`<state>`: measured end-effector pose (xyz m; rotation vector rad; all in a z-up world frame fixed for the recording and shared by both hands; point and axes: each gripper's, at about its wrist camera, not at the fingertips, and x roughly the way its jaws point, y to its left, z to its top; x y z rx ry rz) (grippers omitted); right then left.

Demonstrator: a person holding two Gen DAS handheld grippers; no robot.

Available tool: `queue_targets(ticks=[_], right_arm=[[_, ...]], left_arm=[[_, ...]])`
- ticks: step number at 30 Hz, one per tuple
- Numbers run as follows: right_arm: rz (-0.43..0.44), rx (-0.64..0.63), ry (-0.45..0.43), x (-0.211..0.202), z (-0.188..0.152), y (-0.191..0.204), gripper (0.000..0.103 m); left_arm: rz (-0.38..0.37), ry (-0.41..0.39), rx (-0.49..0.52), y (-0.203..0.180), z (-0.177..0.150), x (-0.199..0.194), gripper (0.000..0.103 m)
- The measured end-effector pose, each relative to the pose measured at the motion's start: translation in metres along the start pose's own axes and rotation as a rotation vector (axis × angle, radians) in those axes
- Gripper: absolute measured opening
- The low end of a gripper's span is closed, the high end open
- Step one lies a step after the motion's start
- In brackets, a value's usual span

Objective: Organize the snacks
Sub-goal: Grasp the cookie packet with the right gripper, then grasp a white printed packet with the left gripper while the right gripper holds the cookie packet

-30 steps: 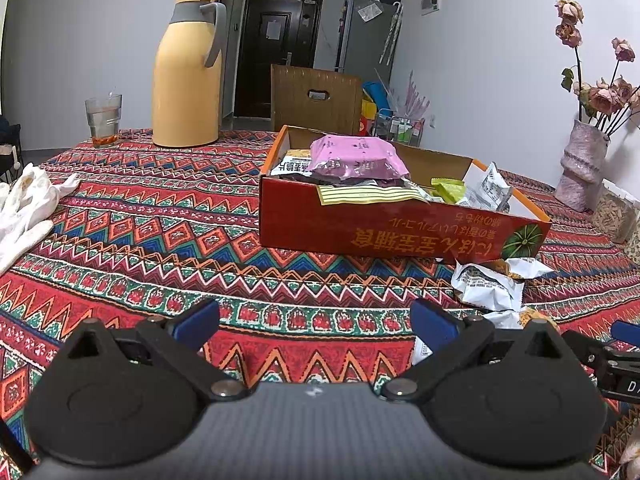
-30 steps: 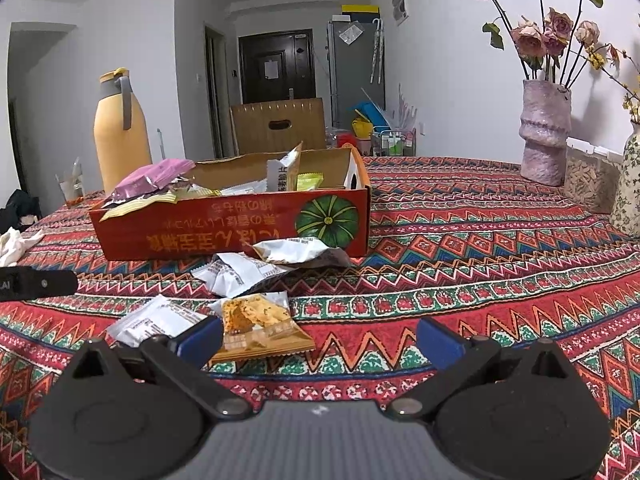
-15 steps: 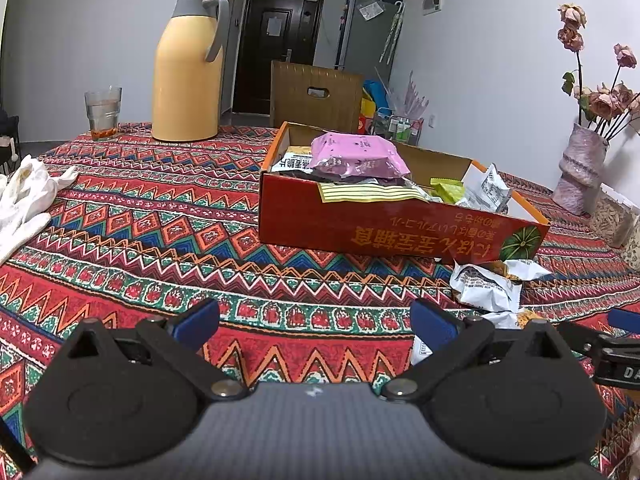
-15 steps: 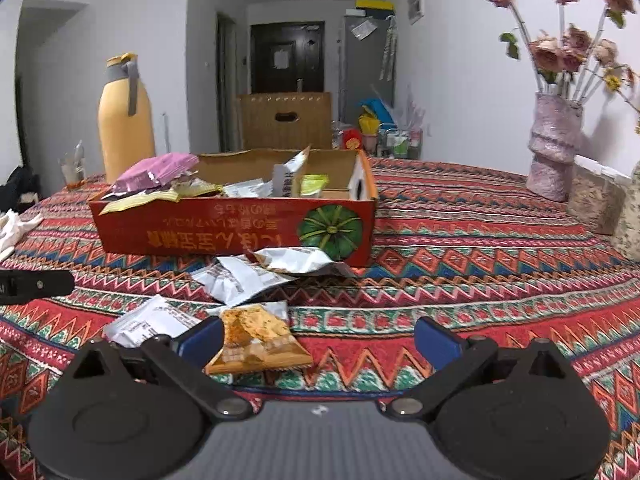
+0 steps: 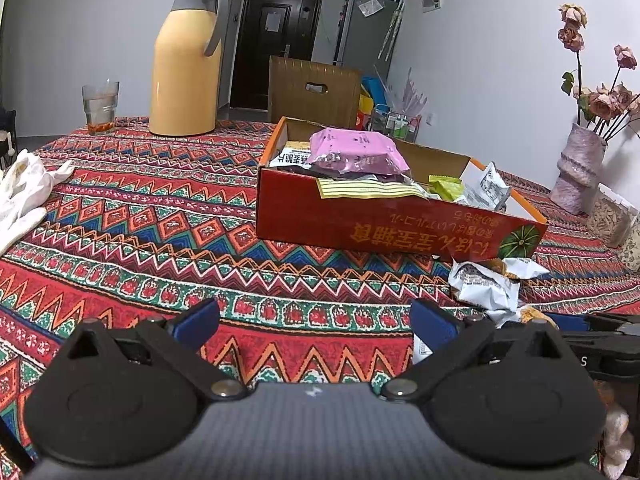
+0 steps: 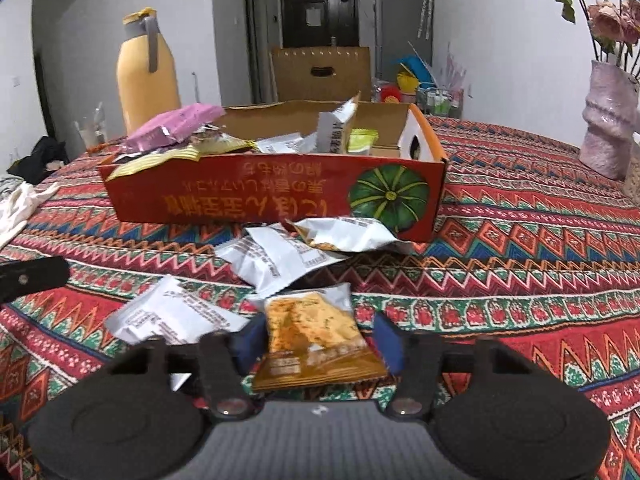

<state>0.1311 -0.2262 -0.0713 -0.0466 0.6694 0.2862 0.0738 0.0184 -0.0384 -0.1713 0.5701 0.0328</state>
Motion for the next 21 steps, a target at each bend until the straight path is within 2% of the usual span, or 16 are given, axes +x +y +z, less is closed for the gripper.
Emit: queue_targets(ticks=[6, 15, 21], right_arm=[[-0.025, -0.029, -0.031, -0.005, -0.005, 0.005, 0.044], [-0.068, 0.033, -0.183, -0.046, -0.014, -0.013, 0.044], [-0.048, 0.081, -0.199, -0.047, -0.016, -0.026, 0.044]], left_arm=[[0.003, 0.004, 0.000, 0.000, 0.000, 0.001, 0.103], [0.032, 0.029, 0.017, -0.003, 0.000, 0.004, 0.103], [0.026, 0.058, 0.066, -0.017, 0.007, 0.001, 0.103]])
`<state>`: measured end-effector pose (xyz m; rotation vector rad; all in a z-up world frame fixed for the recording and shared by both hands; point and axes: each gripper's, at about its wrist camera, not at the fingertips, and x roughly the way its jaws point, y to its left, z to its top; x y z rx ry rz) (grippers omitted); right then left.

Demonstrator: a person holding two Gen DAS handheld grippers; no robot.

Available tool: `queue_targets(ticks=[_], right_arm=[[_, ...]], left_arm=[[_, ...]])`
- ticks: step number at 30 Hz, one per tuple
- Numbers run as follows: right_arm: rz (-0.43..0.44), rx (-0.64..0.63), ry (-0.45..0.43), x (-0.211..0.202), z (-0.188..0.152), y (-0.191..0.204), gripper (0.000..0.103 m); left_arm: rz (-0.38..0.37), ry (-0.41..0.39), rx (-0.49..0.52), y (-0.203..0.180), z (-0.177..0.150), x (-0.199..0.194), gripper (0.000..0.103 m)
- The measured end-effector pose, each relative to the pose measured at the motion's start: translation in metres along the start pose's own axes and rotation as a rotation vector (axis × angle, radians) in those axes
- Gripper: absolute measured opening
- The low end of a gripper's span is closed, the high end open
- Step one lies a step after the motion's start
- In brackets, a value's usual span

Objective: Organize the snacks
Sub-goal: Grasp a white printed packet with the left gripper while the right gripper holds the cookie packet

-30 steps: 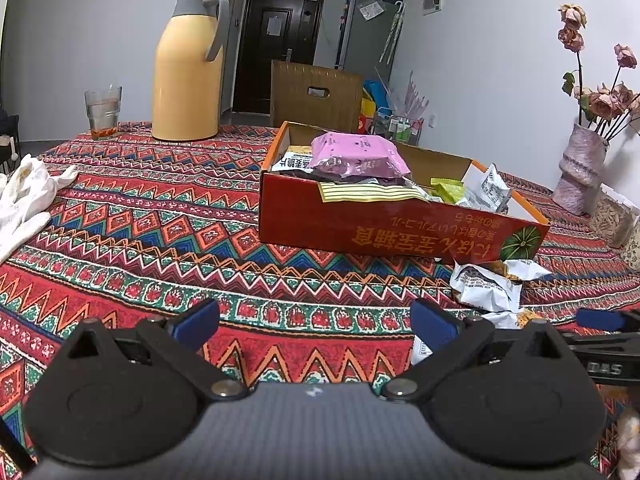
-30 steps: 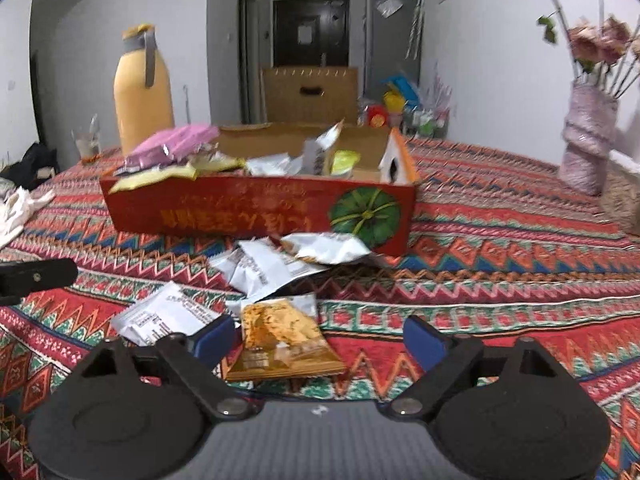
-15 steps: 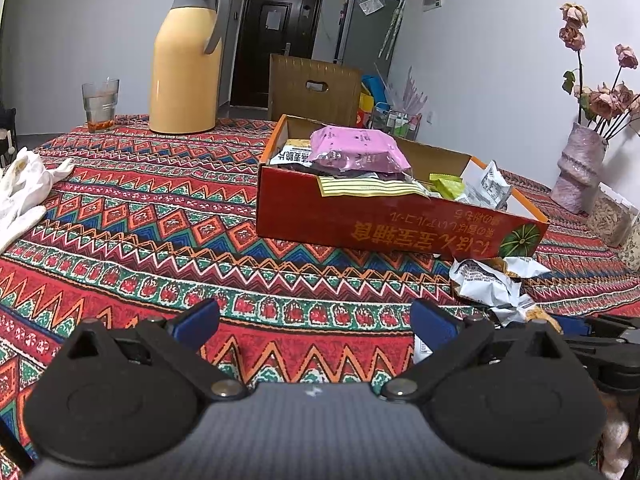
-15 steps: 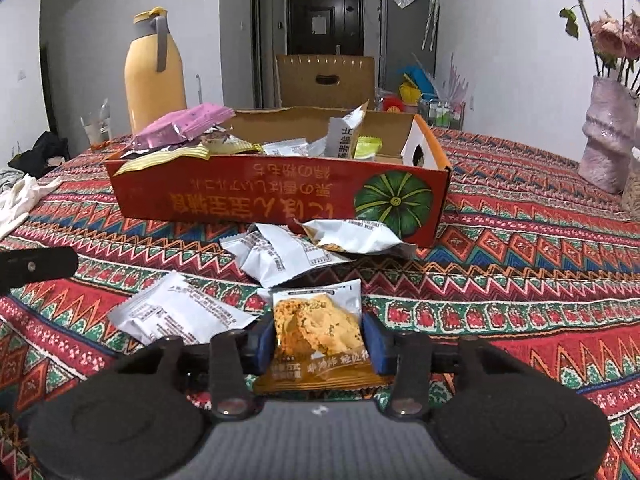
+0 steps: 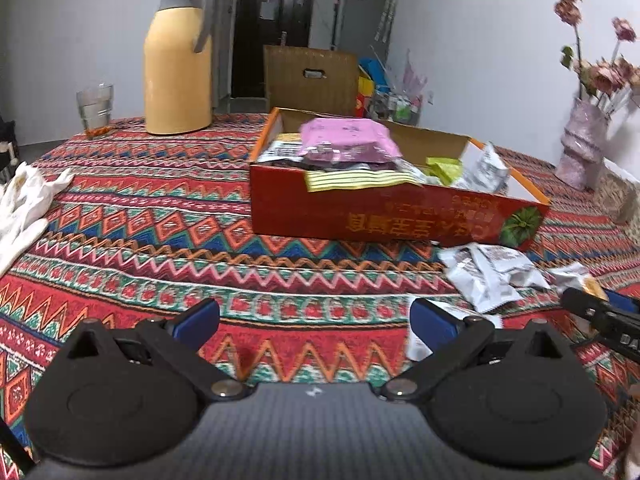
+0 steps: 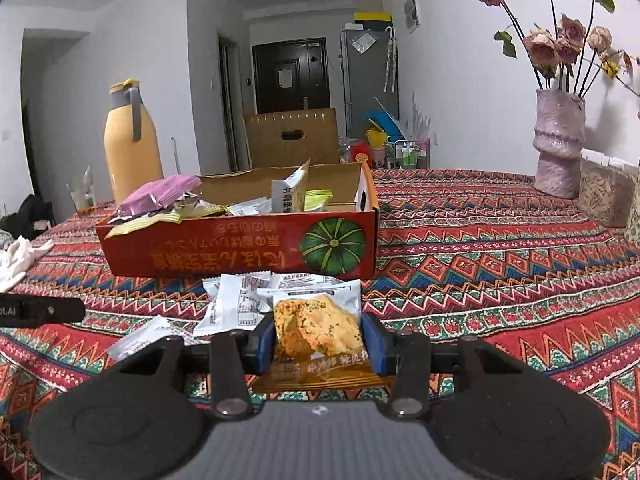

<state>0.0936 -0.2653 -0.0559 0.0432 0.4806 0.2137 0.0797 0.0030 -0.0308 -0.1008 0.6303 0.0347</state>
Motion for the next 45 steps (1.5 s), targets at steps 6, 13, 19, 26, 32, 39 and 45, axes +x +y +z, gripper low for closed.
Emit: queue_targets(ticks=[6, 13, 19, 26, 32, 39, 45], right_arm=[[0.006, 0.025, -0.006, 0.001, -0.004, -0.003, 0.044], [0.005, 0.041, -0.017, -0.001, -0.005, -0.005, 0.044], [0.003, 0.064, -0.025, -0.002, -0.005, -0.009, 0.044], [0.011, 0.067, -0.025, -0.003, -0.005, -0.009, 0.044], [0.015, 0.064, -0.024, -0.002, -0.005, -0.008, 0.045], [0.020, 0.058, -0.028, -0.003, -0.005, -0.007, 0.045], [0.016, 0.057, -0.033, -0.004, -0.005, -0.007, 0.045]], left_arm=[[-0.016, 0.050, 0.117, -0.036, 0.006, 0.004, 0.103], [-0.062, 0.145, 0.188, -0.071, 0.007, 0.023, 0.103], [-0.071, 0.189, 0.213, -0.088, 0.004, 0.041, 0.103], [-0.076, 0.236, 0.180, -0.093, 0.000, 0.059, 0.103], [-0.062, 0.199, 0.172, -0.091, -0.002, 0.062, 0.099], [-0.093, 0.135, 0.203, -0.095, -0.008, 0.048, 0.066], [-0.100, 0.097, 0.206, -0.095, -0.009, 0.037, 0.060]])
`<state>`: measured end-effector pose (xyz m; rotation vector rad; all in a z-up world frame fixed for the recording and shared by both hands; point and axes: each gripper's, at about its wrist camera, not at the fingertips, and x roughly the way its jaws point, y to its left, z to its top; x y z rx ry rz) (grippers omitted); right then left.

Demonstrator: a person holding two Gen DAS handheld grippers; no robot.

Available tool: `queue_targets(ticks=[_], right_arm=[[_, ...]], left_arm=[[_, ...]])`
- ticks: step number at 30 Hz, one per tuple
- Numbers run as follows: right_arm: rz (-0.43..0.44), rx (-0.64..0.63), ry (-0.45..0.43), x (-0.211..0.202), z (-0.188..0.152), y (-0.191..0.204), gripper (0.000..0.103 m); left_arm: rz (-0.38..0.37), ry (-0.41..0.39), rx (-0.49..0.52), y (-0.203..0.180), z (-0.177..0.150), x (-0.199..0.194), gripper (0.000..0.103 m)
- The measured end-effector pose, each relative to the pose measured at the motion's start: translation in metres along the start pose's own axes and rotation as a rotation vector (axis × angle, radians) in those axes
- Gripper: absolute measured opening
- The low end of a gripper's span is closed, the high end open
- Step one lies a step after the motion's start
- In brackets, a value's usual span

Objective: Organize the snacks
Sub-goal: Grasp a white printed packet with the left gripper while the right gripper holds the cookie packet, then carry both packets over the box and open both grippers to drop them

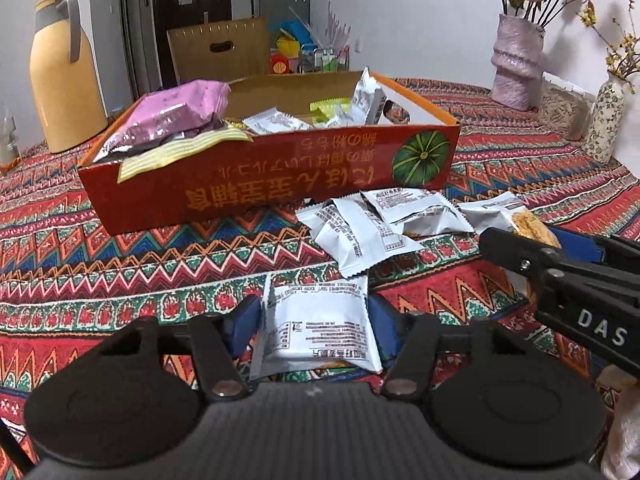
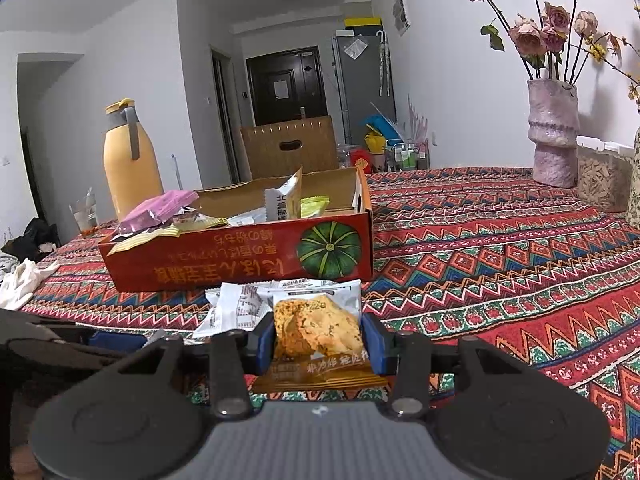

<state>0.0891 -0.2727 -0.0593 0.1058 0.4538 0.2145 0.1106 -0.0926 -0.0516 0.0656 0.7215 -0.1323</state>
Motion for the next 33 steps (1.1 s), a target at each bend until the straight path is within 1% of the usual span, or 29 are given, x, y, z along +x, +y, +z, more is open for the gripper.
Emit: queue_targets(ticks=[3, 4, 5, 6, 11, 13, 15, 17, 18, 19, 20, 21, 23, 26, 28, 29, 30, 31, 32, 33], right_arm=[[-0.001, -0.002, -0.006, -0.001, 0.000, 0.000, 0.045], [-0.001, -0.005, -0.010, -0.002, 0.000, 0.001, 0.045], [-0.002, -0.009, -0.014, -0.002, 0.000, 0.002, 0.045], [-0.003, -0.012, -0.018, -0.003, -0.001, 0.002, 0.045], [-0.016, -0.044, -0.043, -0.008, 0.000, 0.009, 0.045], [-0.022, -0.049, -0.045, -0.008, 0.000, 0.009, 0.045], [-0.026, -0.048, -0.042, -0.007, -0.001, 0.009, 0.045], [-0.029, -0.051, -0.037, -0.006, -0.001, 0.009, 0.045], [-0.029, -0.053, -0.035, -0.005, -0.001, 0.009, 0.045], [-0.028, -0.054, -0.034, -0.005, -0.001, 0.010, 0.045], [-0.028, -0.054, -0.034, -0.005, -0.001, 0.010, 0.045], [-0.029, -0.053, -0.033, -0.005, -0.001, 0.010, 0.045], [-0.029, -0.051, -0.033, -0.005, -0.001, 0.009, 0.045], [-0.028, -0.050, -0.032, -0.005, -0.001, 0.009, 0.045], [-0.027, -0.050, -0.031, -0.005, -0.001, 0.009, 0.045], [-0.027, -0.049, -0.031, -0.005, -0.001, 0.009, 0.045], [-0.027, -0.050, -0.032, -0.005, -0.001, 0.009, 0.045], [-0.027, -0.050, -0.032, -0.005, -0.001, 0.009, 0.045], [-0.027, -0.050, -0.032, -0.005, -0.001, 0.009, 0.045], [-0.027, -0.050, -0.032, -0.005, -0.001, 0.009, 0.045]], left_arm=[[-0.003, -0.022, -0.003, 0.001, -0.001, -0.008, 0.059], [-0.005, -0.028, -0.005, 0.002, -0.001, -0.010, 0.056], [-0.011, -0.034, -0.005, 0.003, -0.001, -0.013, 0.035], [-0.019, -0.033, -0.003, 0.004, 0.000, -0.015, 0.030], [-0.028, -0.059, -0.015, 0.009, 0.003, -0.025, 0.030], [-0.026, -0.059, -0.023, 0.012, 0.003, -0.027, 0.040], [-0.008, -0.063, -0.035, 0.015, 0.003, -0.029, 0.076], [0.019, -0.066, -0.044, 0.019, 0.002, -0.030, 0.087], [0.025, -0.057, -0.049, 0.021, 0.002, -0.028, 0.089], [0.020, -0.034, -0.058, 0.024, 0.003, -0.025, 0.090], [0.017, -0.007, -0.071, 0.026, 0.003, -0.021, 0.096], [0.023, 0.023, -0.085, 0.028, 0.003, -0.015, 0.098], [0.032, 0.057, -0.092, 0.030, 0.002, -0.006, 0.098], [0.032, 0.088, -0.097, 0.031, 0.000, 0.003, 0.097], [0.036, 0.093, -0.093, 0.031, -0.002, 0.006, 0.092], [0.045, 0.089, -0.087, 0.030, -0.002, 0.005, 0.085], [0.045, 0.080, -0.079, 0.029, -0.003, 0.004, 0.076], [0.037, 0.073, -0.076, 0.028, -0.002, 0.003, 0.072], [0.026, 0.066, -0.077, 0.028, -0.002, 0.002, 0.065], [0.020, 0.059, -0.078, 0.028, -0.003, 0.000, 0.062]])
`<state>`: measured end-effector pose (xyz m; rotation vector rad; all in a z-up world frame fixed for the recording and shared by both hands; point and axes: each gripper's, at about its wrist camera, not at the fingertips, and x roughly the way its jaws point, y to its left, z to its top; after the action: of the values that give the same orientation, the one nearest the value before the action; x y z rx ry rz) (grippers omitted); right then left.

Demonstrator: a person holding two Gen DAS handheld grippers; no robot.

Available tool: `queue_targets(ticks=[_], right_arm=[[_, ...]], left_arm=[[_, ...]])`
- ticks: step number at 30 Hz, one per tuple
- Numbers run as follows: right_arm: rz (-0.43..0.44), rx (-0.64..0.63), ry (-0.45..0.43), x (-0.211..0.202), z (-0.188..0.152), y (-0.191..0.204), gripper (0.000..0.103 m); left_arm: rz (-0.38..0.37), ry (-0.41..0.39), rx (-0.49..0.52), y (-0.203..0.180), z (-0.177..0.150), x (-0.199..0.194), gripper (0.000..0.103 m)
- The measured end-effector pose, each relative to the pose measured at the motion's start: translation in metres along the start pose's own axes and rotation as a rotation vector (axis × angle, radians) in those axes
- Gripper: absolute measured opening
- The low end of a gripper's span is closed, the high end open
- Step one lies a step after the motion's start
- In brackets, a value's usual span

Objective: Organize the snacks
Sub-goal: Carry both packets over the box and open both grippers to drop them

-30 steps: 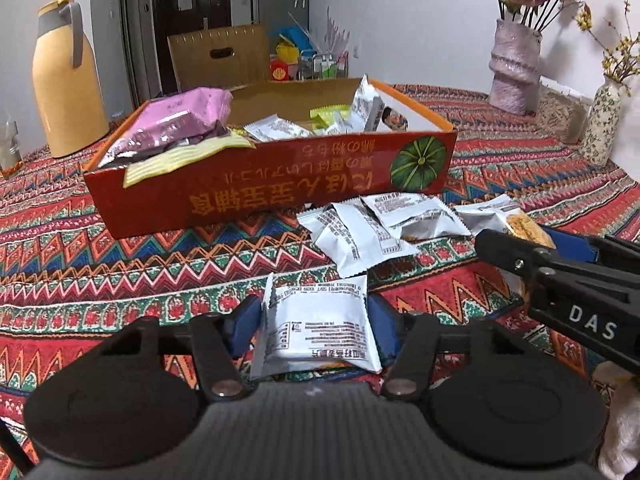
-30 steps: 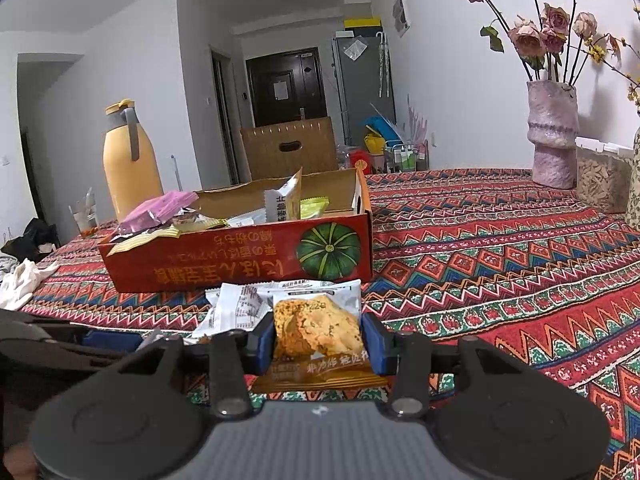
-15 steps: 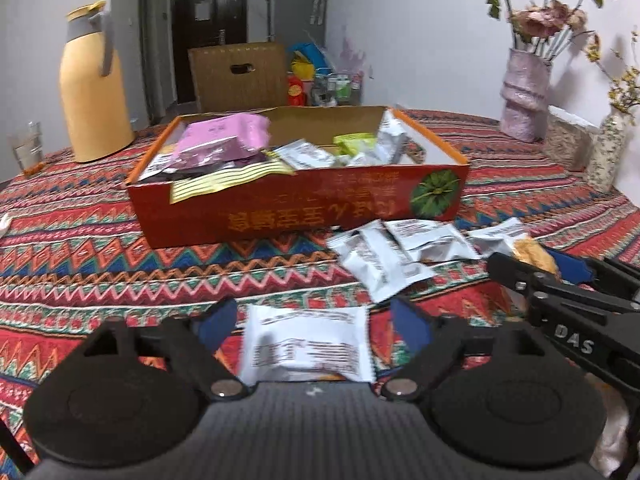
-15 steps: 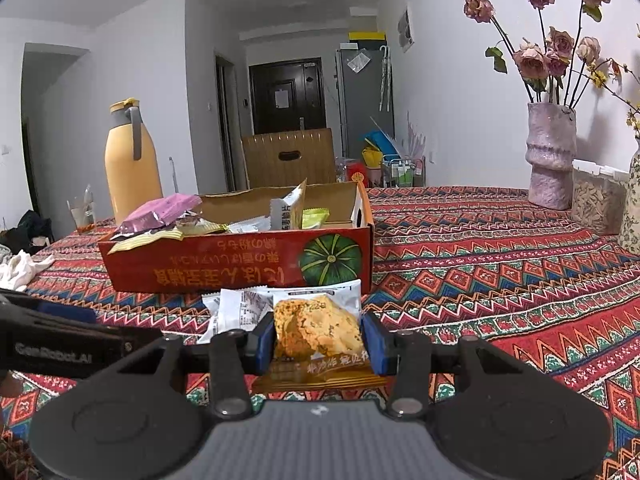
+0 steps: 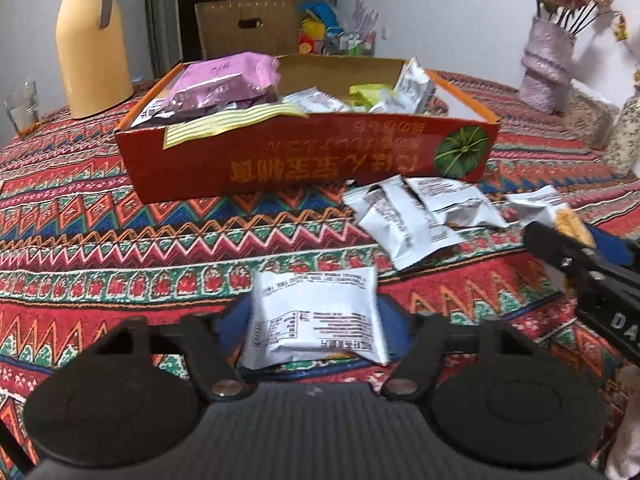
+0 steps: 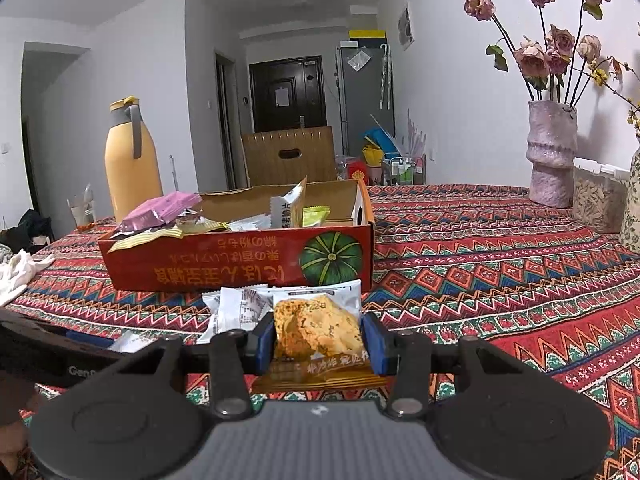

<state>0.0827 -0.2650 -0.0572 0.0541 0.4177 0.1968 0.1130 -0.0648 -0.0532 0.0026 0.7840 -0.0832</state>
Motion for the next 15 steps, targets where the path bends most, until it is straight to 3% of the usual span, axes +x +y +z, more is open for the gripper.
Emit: queue_targets(ticks=[5, 15], right_arm=[[-0.002, -0.011, -0.004, -0.002, 0.001, 0.002, 0.045], [0.025, -0.030, -0.070, -0.010, 0.029, 0.008, 0.045]], left_arm=[[-0.013, -0.016, 0.012, -0.002, 0.000, -0.006, 0.049], [-0.011, -0.167, 0.018, 0.001, 0.029, -0.046, 0.049]])
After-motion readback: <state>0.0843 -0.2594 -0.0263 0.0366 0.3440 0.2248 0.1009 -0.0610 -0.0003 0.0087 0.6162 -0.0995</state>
